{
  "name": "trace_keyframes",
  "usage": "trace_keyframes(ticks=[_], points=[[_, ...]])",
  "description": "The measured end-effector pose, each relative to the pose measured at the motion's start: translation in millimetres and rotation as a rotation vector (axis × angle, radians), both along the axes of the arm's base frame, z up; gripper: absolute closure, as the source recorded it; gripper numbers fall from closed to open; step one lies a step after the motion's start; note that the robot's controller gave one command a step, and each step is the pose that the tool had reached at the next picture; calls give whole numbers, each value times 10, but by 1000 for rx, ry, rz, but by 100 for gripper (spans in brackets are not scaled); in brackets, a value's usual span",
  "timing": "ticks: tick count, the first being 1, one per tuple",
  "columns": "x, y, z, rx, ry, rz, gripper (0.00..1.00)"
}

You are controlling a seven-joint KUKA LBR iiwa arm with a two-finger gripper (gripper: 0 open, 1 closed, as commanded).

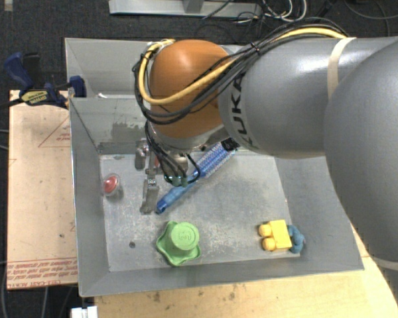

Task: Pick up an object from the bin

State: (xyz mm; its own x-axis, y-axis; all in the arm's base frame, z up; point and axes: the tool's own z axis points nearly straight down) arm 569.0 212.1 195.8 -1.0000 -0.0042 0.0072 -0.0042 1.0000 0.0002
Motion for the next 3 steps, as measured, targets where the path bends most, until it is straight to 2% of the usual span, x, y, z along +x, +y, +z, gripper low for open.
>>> trace_keyframes(ticks=[1, 2, 3], points=[[-652, -609, -263, -1, -2, 177, 0], [-662, -690, -1044, 5, -14, 251, 0], [-250, -964, -1072, -2, -32, 560, 0]])
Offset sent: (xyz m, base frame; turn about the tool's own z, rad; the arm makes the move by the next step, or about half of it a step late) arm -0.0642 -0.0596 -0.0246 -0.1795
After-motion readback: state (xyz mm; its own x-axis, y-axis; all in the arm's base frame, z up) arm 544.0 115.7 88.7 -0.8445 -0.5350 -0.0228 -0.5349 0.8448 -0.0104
